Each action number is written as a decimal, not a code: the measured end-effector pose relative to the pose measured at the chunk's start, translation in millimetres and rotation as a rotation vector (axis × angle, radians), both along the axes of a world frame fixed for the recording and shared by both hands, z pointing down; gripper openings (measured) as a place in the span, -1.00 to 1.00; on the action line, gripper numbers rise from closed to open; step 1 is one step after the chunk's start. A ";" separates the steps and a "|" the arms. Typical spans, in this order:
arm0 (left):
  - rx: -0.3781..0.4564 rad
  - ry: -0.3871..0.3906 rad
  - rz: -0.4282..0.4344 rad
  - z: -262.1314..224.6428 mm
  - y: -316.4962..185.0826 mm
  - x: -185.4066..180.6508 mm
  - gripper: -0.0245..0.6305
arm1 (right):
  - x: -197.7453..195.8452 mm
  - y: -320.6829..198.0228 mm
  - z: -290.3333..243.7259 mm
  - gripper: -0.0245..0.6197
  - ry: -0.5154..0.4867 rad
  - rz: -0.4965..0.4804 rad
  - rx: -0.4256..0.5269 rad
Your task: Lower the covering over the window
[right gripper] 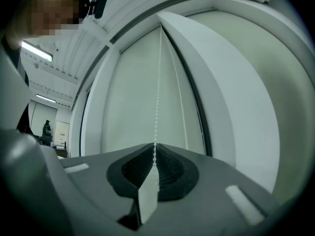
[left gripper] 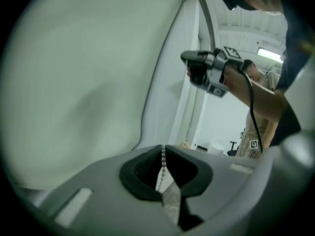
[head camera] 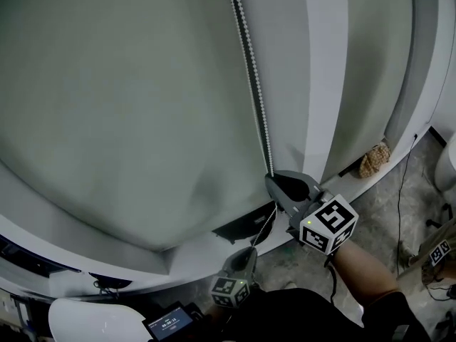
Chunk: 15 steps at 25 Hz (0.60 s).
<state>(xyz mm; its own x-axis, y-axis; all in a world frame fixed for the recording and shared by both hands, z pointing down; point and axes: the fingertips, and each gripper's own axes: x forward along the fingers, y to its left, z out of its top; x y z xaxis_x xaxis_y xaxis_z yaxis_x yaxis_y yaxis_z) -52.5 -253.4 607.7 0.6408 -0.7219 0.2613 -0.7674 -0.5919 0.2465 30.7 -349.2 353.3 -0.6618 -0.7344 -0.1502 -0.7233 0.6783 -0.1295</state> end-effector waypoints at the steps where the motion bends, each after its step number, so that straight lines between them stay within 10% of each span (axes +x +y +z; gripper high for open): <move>1: 0.033 -0.003 -0.008 -6.3 1.6 -3.7 -0.85 | 4.4 0.1 11.8 -0.88 -0.002 0.010 -0.022; 15: 0.040 0.017 -0.084 -10.3 39.6 -29.3 -0.67 | 58.6 8.4 25.8 -0.62 -0.191 0.172 -0.049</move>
